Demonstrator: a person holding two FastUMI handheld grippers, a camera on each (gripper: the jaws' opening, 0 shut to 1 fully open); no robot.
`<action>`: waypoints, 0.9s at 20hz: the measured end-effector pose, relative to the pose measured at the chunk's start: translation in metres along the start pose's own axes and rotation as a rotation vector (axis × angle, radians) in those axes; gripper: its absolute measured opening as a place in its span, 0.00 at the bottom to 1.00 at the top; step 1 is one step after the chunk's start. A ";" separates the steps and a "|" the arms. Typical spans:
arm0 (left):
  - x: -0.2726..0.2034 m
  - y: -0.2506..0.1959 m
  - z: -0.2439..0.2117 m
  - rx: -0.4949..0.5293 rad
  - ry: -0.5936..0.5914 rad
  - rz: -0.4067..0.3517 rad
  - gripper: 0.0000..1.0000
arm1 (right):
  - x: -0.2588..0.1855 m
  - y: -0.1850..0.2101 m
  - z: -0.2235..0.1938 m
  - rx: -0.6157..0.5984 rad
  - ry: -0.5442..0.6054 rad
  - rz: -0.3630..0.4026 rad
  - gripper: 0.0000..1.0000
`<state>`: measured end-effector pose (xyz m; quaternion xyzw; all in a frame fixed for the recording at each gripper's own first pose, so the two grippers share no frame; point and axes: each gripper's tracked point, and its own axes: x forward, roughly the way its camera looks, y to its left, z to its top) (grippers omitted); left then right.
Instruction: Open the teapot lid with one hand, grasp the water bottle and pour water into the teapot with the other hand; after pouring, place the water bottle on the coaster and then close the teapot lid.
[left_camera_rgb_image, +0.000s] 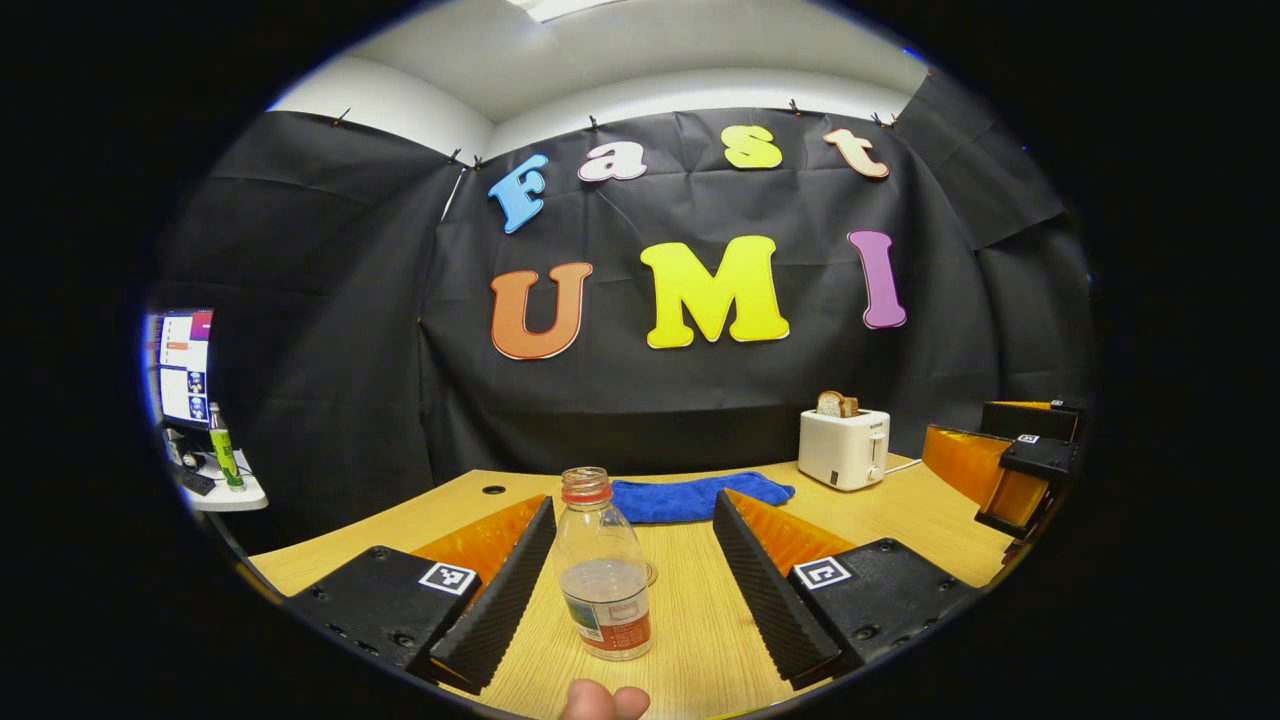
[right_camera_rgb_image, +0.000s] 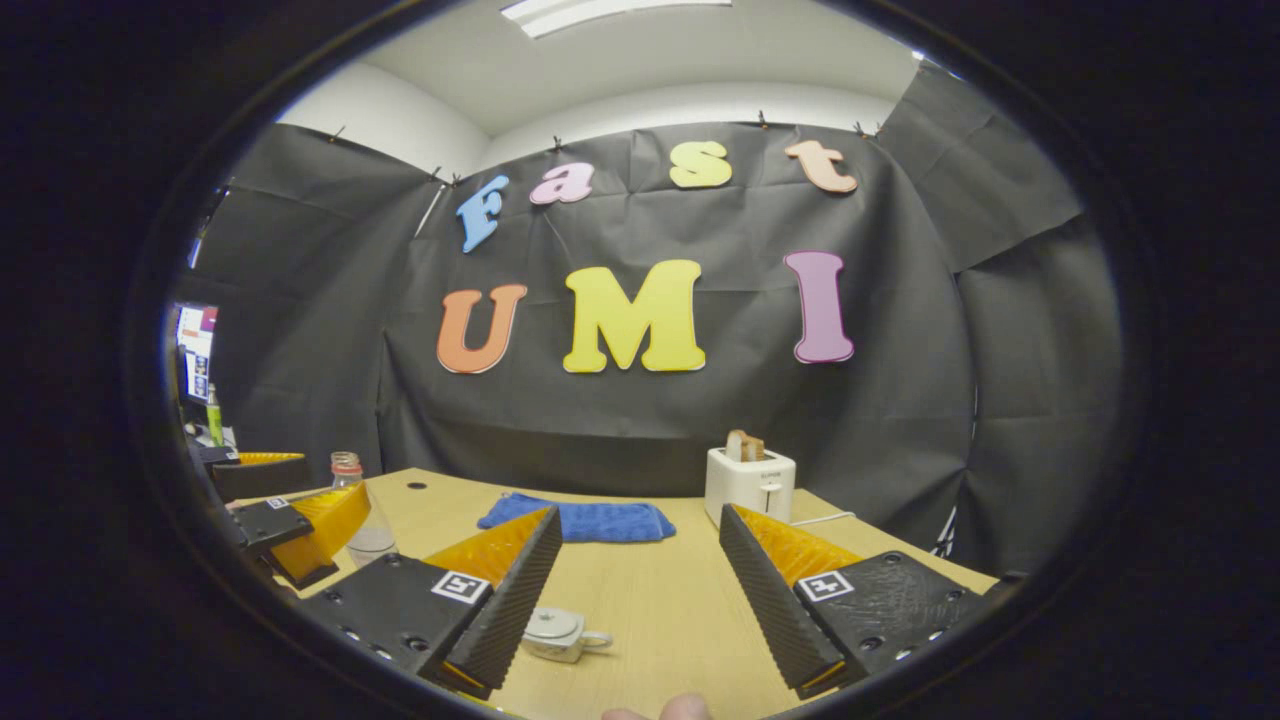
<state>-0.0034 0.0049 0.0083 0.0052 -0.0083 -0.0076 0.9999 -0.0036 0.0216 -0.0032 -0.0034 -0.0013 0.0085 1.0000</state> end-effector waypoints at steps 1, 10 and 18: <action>0.000 0.000 0.000 0.003 0.001 0.003 0.99 | 0.001 0.000 0.000 0.001 0.001 0.001 0.94; 0.000 0.005 0.001 0.010 0.006 0.013 0.99 | 0.007 0.015 -0.020 -0.013 0.034 0.036 0.94; -0.002 0.029 0.006 0.027 -0.002 0.053 0.99 | 0.024 0.046 -0.075 -0.011 0.123 0.097 0.94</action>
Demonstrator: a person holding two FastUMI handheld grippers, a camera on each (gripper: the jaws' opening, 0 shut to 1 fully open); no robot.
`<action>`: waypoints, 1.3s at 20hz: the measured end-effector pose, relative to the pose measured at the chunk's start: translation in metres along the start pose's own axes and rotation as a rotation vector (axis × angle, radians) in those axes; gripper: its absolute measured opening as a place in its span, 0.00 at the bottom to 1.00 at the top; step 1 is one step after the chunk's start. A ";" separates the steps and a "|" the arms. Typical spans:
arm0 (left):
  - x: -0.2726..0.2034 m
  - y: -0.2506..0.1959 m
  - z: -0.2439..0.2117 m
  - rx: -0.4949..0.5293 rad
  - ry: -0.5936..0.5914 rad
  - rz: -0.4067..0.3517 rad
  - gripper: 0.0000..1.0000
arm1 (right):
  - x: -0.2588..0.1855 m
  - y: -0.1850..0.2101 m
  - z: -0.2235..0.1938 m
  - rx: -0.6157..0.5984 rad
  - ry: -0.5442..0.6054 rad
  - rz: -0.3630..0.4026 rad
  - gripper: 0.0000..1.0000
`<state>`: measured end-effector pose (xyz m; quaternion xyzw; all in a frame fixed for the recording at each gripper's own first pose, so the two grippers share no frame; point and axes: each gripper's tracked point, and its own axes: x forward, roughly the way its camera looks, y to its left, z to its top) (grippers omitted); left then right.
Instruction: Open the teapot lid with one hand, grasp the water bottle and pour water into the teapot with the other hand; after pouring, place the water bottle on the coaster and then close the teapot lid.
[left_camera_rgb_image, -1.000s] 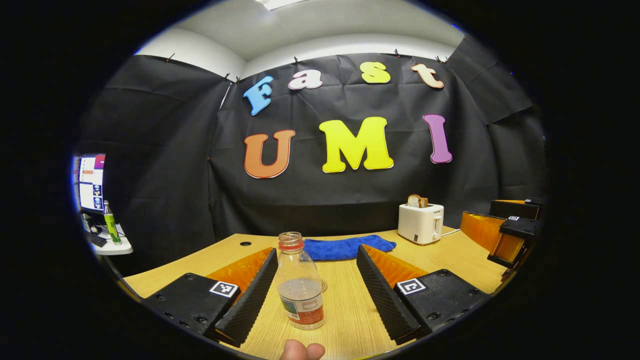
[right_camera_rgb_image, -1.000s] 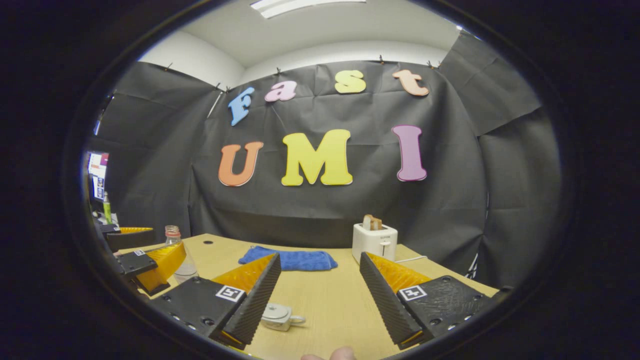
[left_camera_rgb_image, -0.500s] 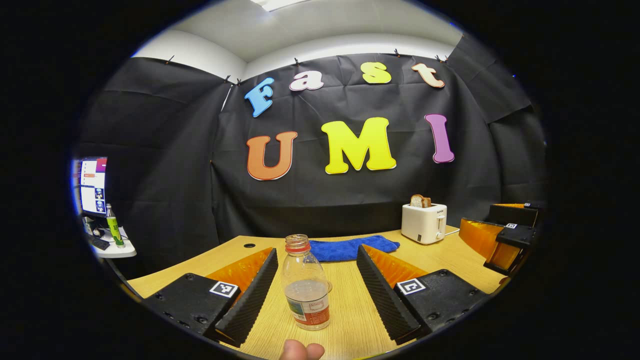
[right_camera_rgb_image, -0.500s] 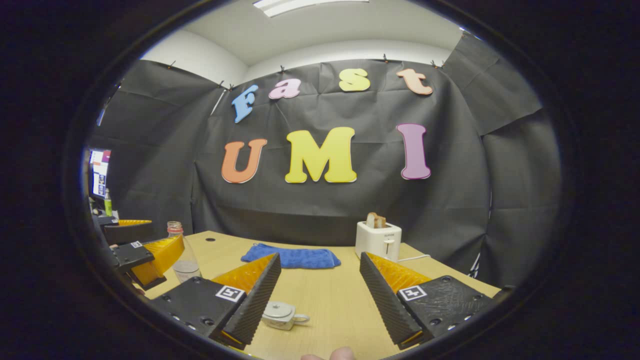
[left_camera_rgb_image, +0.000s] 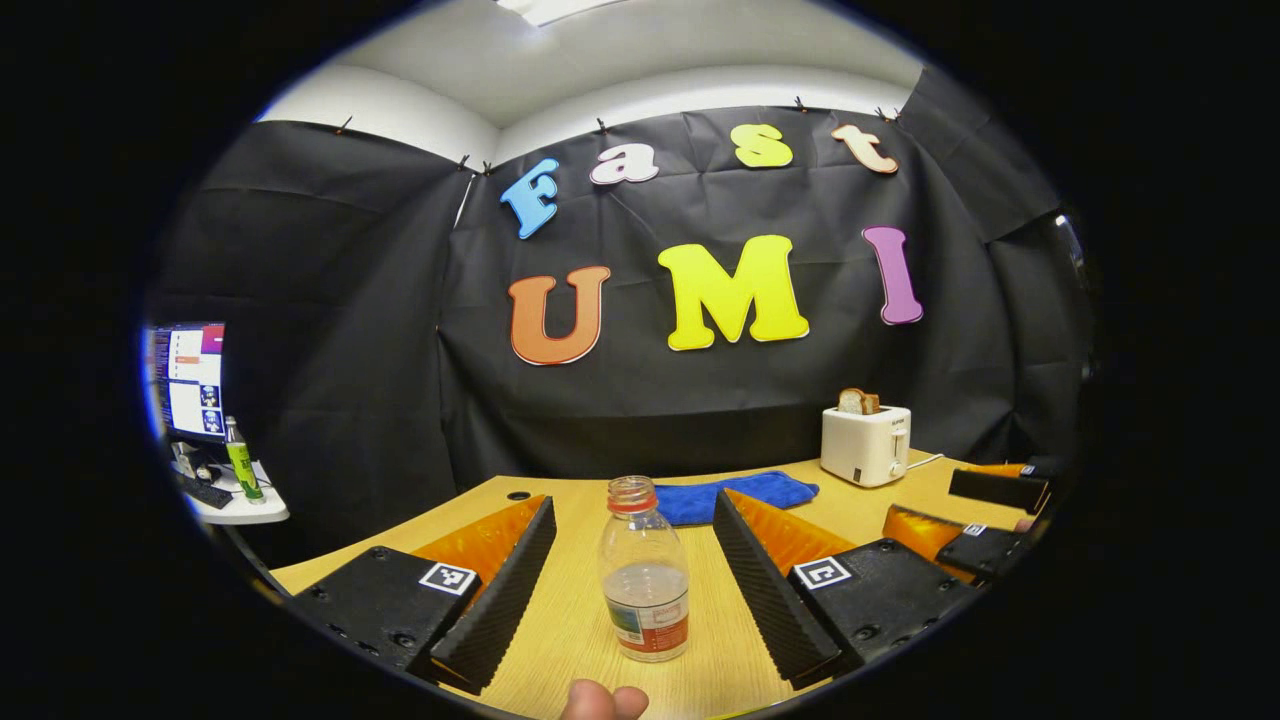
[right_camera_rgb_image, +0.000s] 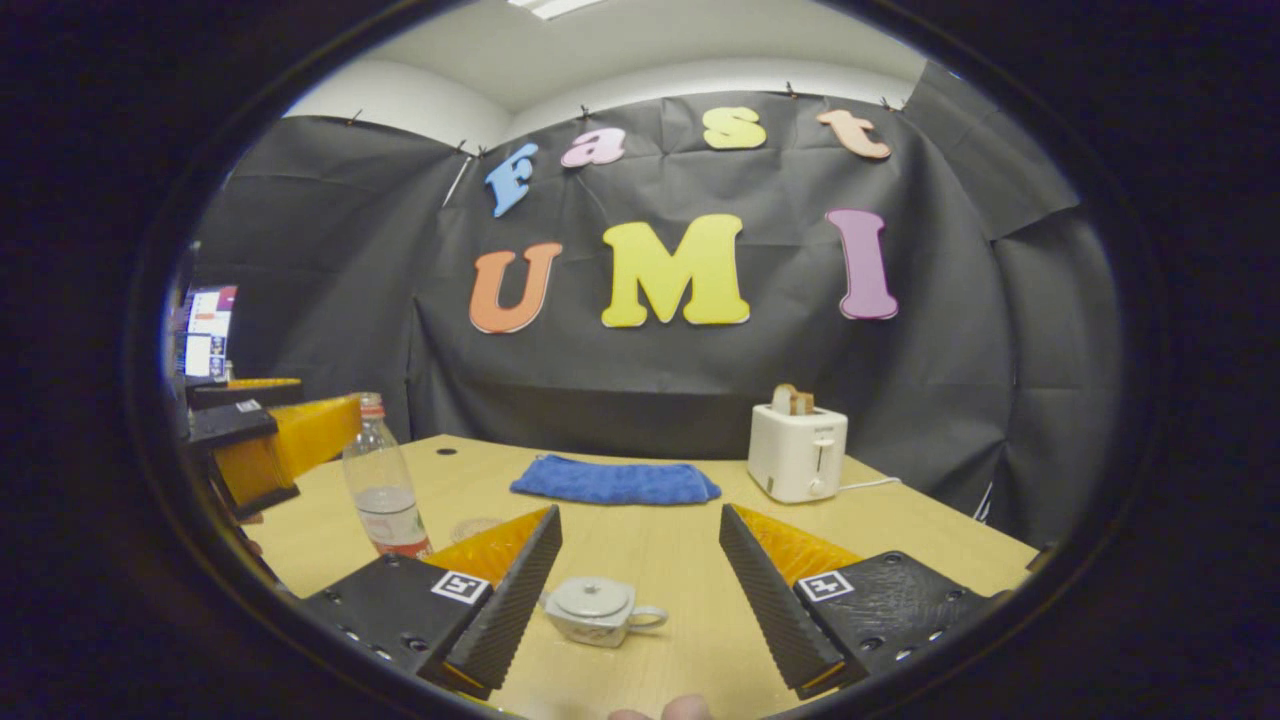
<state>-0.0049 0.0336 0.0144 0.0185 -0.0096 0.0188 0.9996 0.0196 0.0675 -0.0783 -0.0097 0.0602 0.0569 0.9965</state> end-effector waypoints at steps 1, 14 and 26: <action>0.000 0.003 0.001 0.000 -0.001 0.003 0.99 | 0.005 0.002 -0.008 0.002 0.014 0.004 0.94; 0.003 0.024 -0.004 -0.004 0.016 0.038 0.99 | 0.048 0.023 -0.058 -0.040 0.141 0.058 0.87; 0.005 0.024 -0.017 -0.023 0.045 0.032 0.99 | 0.056 0.030 -0.066 -0.060 0.151 0.088 0.06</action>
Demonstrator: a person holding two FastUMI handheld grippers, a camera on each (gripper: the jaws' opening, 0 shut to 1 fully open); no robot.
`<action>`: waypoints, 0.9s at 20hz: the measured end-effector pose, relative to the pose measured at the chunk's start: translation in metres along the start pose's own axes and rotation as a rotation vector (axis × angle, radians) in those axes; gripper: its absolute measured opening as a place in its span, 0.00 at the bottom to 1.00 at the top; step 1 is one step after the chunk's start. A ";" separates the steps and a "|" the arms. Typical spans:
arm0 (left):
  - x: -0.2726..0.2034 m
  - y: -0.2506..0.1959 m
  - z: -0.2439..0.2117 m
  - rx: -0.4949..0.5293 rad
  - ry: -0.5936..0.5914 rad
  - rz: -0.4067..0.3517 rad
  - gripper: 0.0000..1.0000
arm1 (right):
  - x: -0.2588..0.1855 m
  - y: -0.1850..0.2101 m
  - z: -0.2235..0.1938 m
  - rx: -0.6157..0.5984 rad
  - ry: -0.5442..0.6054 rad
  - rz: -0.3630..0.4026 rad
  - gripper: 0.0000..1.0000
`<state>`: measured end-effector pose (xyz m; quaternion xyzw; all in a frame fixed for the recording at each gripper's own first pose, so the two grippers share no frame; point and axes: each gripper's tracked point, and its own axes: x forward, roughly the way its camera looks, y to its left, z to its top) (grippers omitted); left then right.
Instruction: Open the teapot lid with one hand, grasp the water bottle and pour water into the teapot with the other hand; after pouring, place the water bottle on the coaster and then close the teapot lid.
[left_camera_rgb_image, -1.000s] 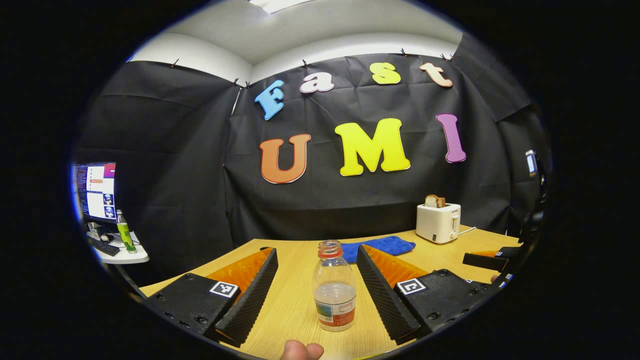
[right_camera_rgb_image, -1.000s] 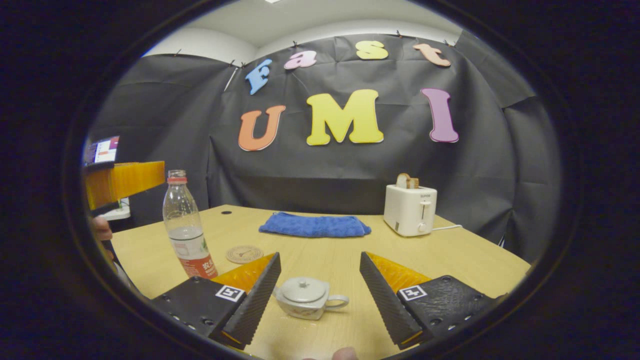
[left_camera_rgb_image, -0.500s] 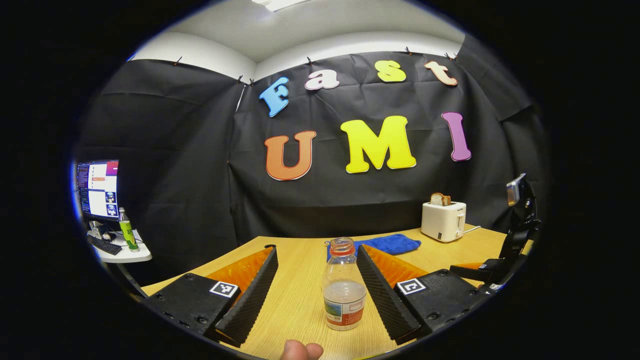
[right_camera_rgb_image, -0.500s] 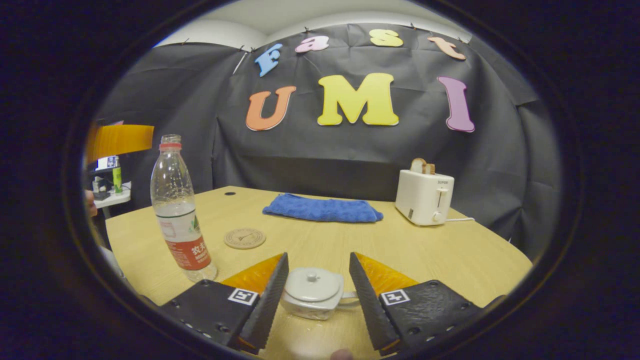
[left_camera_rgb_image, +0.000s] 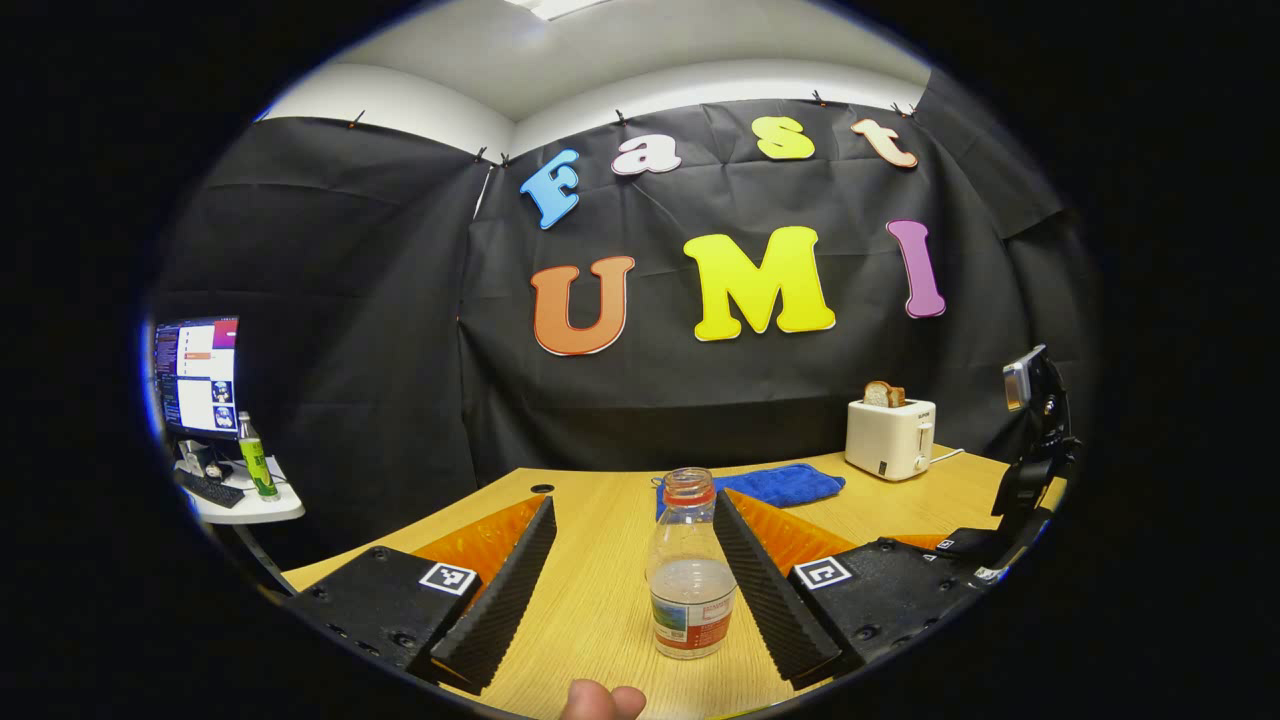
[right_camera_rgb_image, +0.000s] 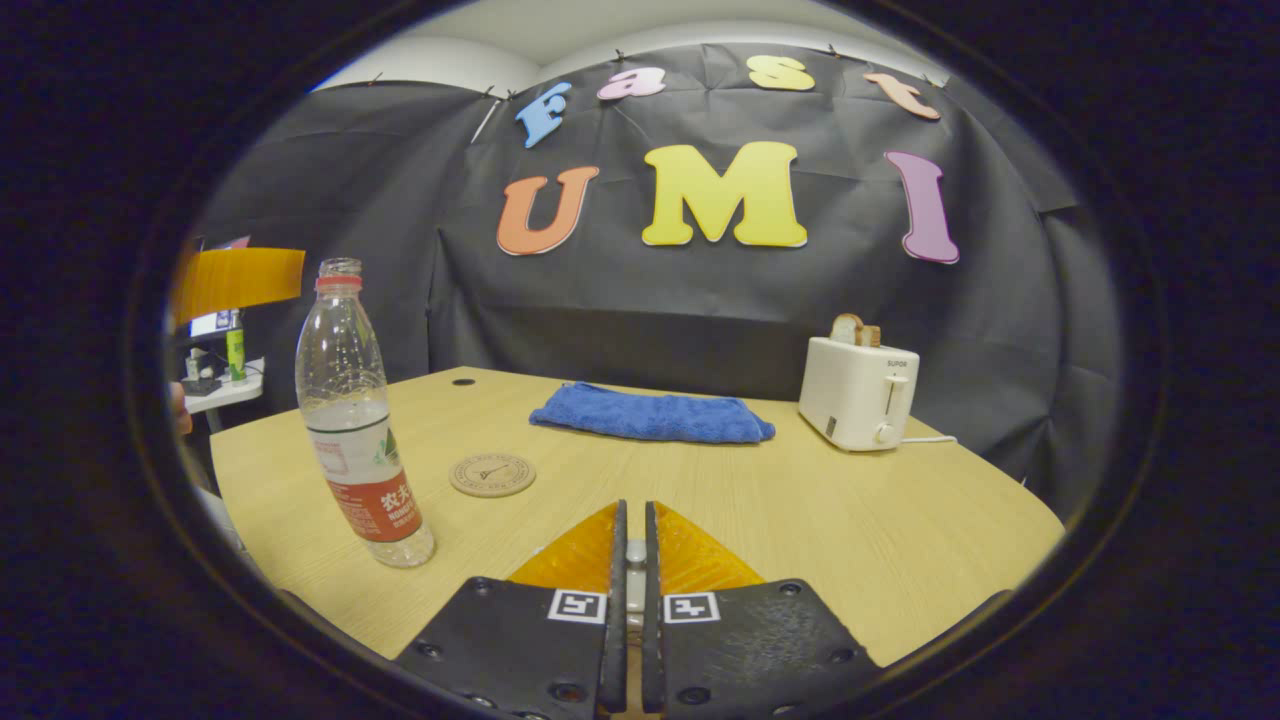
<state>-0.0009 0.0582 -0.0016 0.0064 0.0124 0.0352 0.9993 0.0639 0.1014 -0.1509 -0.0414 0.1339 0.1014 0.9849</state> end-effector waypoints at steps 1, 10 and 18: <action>-0.002 -0.004 -0.004 -0.011 0.010 -0.018 0.99 | -0.004 -0.001 0.004 -0.008 0.003 0.002 0.00; -0.015 -0.018 -0.087 -0.138 0.207 -0.114 1.00 | -0.005 0.001 0.021 -0.022 -0.037 0.023 0.00; 0.004 -0.042 -0.113 -0.118 0.264 -0.178 0.99 | -0.023 -0.006 0.043 -0.033 -0.075 0.046 0.00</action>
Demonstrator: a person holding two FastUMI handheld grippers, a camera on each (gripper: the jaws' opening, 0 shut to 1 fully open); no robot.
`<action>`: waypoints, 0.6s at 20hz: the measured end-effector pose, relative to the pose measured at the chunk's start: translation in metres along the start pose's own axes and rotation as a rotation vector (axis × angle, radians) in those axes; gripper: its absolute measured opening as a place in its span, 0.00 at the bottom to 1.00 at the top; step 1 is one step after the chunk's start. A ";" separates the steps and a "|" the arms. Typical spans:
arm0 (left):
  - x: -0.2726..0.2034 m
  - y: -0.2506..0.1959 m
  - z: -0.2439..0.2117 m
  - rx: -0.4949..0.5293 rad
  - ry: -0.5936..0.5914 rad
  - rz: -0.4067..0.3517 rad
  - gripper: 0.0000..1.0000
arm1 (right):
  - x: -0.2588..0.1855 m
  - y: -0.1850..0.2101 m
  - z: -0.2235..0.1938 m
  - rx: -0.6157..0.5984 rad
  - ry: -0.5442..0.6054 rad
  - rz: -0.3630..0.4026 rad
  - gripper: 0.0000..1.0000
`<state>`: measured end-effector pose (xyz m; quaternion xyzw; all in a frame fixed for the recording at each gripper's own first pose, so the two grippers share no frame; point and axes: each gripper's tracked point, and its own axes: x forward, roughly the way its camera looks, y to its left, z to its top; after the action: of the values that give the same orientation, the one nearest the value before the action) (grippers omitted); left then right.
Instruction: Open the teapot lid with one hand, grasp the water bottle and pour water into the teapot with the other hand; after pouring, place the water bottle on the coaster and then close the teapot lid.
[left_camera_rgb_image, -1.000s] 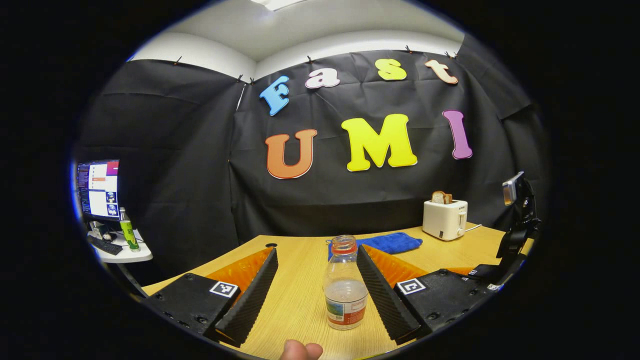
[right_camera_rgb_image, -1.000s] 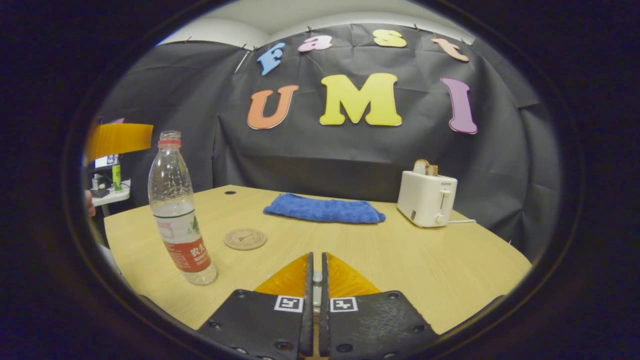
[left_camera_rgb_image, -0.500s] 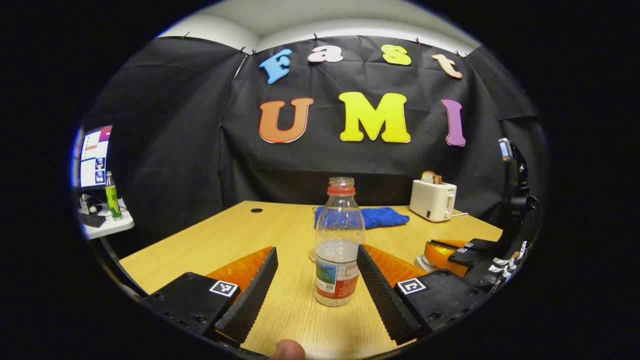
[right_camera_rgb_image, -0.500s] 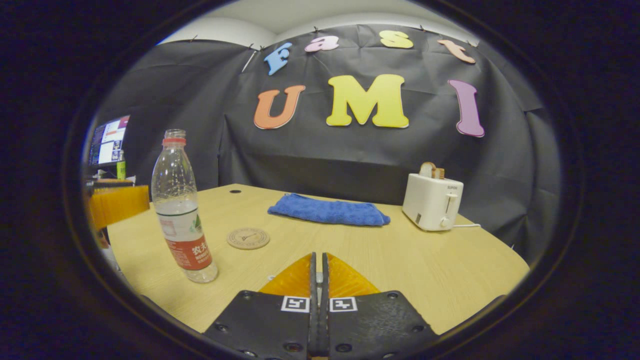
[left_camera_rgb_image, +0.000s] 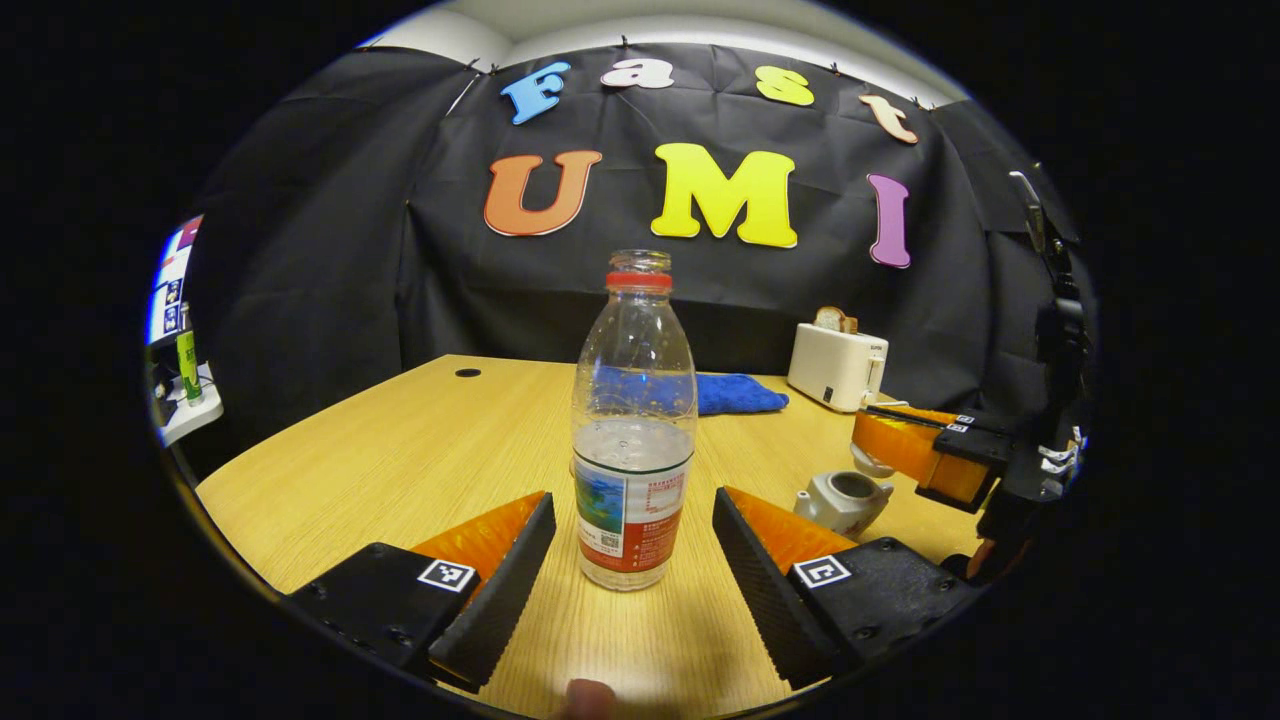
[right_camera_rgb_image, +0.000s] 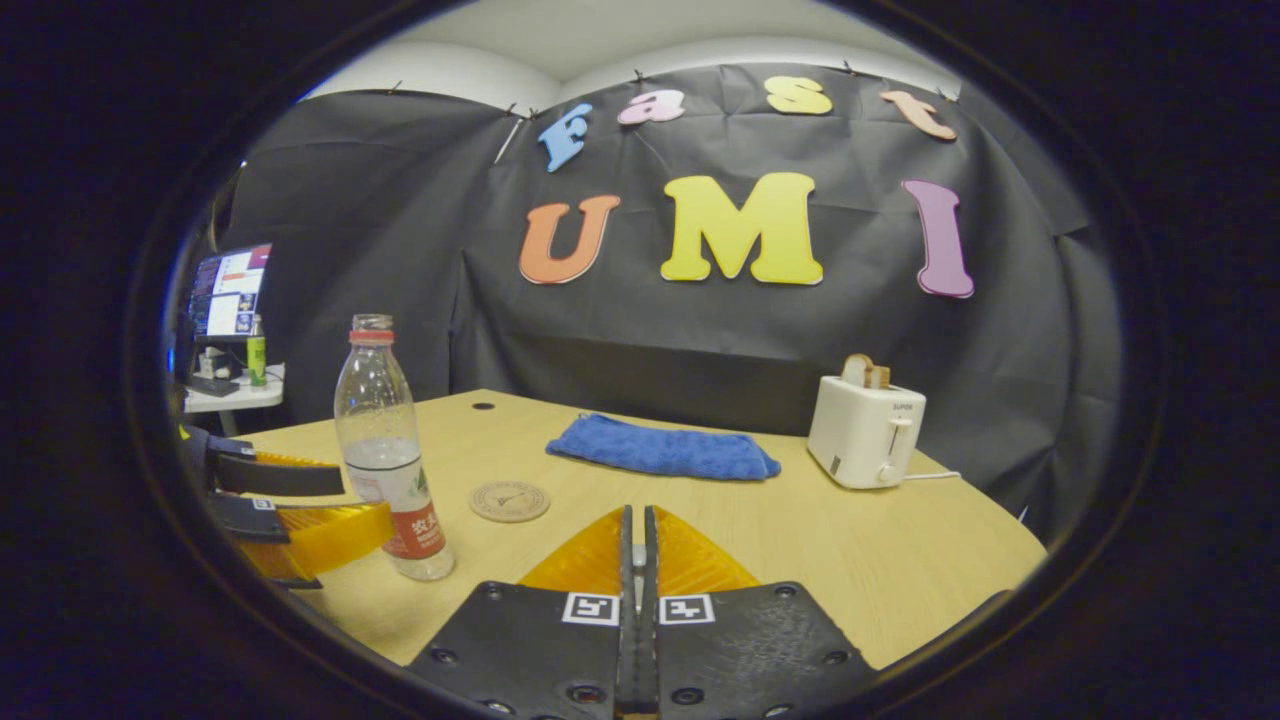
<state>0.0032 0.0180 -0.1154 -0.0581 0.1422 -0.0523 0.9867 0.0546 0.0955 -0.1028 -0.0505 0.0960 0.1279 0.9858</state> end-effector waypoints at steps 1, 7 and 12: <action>0.004 0.001 -0.004 0.000 0.013 0.004 0.99 | -0.004 -0.002 0.000 0.000 -0.002 -0.001 0.00; 0.020 0.007 -0.010 0.002 0.040 0.022 0.97 | -0.020 -0.018 0.000 0.010 0.001 -0.015 0.00; 0.023 0.011 -0.008 0.072 0.055 0.041 0.80 | -0.025 -0.027 -0.001 0.023 0.009 -0.009 0.00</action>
<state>0.0242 0.0254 -0.1308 -0.0180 0.1687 -0.0390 0.9847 0.0378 0.0632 -0.0966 -0.0402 0.1017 0.1221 0.9865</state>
